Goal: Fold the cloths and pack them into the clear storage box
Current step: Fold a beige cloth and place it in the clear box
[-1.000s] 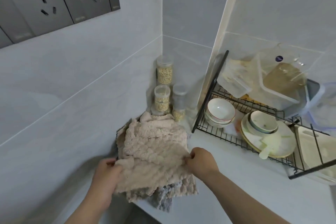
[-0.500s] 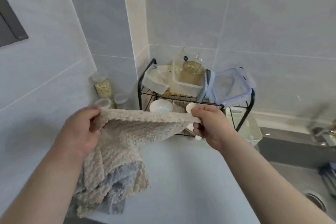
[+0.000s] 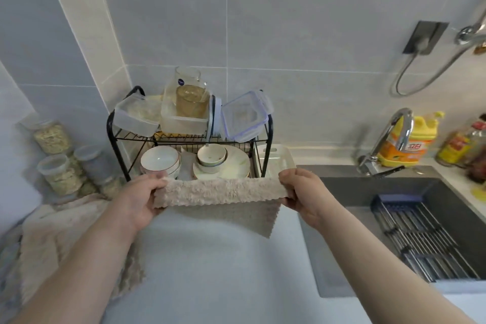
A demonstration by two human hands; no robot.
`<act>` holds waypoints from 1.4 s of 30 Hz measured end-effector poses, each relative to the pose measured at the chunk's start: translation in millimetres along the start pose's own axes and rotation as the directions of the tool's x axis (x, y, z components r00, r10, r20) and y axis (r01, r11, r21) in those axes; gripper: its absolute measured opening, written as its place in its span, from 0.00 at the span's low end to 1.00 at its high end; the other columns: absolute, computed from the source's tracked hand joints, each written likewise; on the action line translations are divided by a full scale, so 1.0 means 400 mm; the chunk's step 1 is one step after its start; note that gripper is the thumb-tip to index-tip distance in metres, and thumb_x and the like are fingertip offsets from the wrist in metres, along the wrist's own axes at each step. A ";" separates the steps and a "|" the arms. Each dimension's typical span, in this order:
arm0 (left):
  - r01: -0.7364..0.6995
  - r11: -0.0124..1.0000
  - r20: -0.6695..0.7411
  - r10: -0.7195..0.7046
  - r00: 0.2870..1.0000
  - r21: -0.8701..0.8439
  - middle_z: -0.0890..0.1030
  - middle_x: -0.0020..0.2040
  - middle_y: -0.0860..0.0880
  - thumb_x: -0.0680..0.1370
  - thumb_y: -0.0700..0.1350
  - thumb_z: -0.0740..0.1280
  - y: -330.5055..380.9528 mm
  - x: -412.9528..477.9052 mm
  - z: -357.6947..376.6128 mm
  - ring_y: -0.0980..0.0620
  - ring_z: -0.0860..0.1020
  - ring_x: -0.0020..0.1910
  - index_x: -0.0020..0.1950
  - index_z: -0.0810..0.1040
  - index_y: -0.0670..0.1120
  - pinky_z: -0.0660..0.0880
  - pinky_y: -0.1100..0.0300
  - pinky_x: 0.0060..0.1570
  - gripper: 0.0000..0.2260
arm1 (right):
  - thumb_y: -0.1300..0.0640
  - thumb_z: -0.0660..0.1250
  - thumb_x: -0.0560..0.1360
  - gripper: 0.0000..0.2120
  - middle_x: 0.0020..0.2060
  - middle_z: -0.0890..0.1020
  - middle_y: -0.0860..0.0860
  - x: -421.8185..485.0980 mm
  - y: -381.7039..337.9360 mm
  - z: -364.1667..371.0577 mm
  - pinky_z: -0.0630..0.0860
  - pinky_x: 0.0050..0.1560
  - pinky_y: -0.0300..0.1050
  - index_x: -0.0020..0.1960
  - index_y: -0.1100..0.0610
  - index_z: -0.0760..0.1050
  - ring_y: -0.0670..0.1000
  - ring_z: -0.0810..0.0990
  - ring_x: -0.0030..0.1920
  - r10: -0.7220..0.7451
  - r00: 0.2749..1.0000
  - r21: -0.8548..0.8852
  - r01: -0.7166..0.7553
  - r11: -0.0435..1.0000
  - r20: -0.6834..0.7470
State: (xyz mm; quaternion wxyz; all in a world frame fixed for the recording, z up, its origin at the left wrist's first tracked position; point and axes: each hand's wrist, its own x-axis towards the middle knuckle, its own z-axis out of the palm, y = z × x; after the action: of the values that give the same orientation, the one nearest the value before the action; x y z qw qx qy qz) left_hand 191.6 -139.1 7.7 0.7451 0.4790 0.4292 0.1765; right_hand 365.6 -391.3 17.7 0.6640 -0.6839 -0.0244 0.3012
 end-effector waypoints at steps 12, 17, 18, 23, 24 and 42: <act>0.058 0.730 -0.140 0.052 0.989 0.681 0.82 0.43 0.46 0.71 0.33 0.67 -0.409 0.022 -0.145 0.48 0.77 0.36 0.46 0.79 0.47 0.71 0.60 0.32 0.10 | 0.65 0.63 0.74 0.07 0.33 0.78 0.52 -0.023 0.384 -0.074 0.77 0.35 0.42 0.44 0.56 0.78 0.50 0.75 0.33 0.323 0.946 -0.353 -0.301 0.886 0.005; -0.008 0.515 0.014 -0.008 1.000 0.857 0.80 0.52 0.46 0.72 0.35 0.66 -0.525 0.041 -0.185 0.51 0.77 0.47 0.54 0.79 0.49 0.70 0.62 0.48 0.14 | 0.63 0.62 0.72 0.11 0.34 0.75 0.53 -0.036 0.465 -0.086 0.80 0.37 0.43 0.51 0.57 0.79 0.49 0.72 0.30 0.489 0.871 -0.585 -0.372 0.721 0.048; -0.033 0.458 0.046 -0.019 0.999 0.889 0.80 0.52 0.47 0.72 0.37 0.67 -0.534 0.040 -0.189 0.51 0.77 0.47 0.53 0.80 0.51 0.70 0.63 0.47 0.13 | 0.61 0.62 0.72 0.12 0.35 0.75 0.53 -0.033 0.468 -0.088 0.80 0.39 0.44 0.52 0.57 0.80 0.50 0.72 0.30 0.520 0.852 -0.616 -0.376 0.692 0.064; -0.142 -0.032 0.146 0.134 0.980 0.989 0.72 0.48 0.53 0.76 0.54 0.62 -0.453 0.077 -0.165 0.53 0.75 0.45 0.47 0.77 0.58 0.70 0.60 0.44 0.05 | 0.53 0.64 0.74 0.12 0.45 0.78 0.52 0.061 0.418 -0.087 0.73 0.36 0.43 0.56 0.50 0.79 0.52 0.74 0.36 0.498 0.863 -0.862 -0.186 0.471 0.086; -0.174 -0.005 0.173 0.152 0.973 0.985 0.71 0.47 0.53 0.77 0.52 0.61 -0.426 0.112 -0.152 0.53 0.74 0.45 0.48 0.77 0.55 0.68 0.61 0.43 0.06 | 0.53 0.63 0.75 0.14 0.49 0.79 0.52 0.098 0.398 -0.080 0.74 0.40 0.43 0.59 0.53 0.78 0.52 0.75 0.39 0.410 0.909 -0.895 -0.119 0.430 0.077; -0.286 0.045 0.282 0.088 0.955 0.957 0.76 0.53 0.47 0.76 0.48 0.69 -0.345 0.451 0.002 0.45 0.76 0.49 0.50 0.75 0.47 0.71 0.56 0.45 0.07 | 0.60 0.57 0.77 0.05 0.45 0.77 0.54 0.413 0.400 0.020 0.77 0.44 0.50 0.51 0.57 0.70 0.57 0.77 0.44 -0.070 0.998 -0.946 0.029 0.324 0.007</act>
State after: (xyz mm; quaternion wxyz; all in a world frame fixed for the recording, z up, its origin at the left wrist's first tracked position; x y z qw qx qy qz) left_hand 274.3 -84.0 -196.5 0.2193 0.9189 0.3115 -0.1025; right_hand 438.6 -331.3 -192.1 0.1526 -0.9464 -0.2039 0.1985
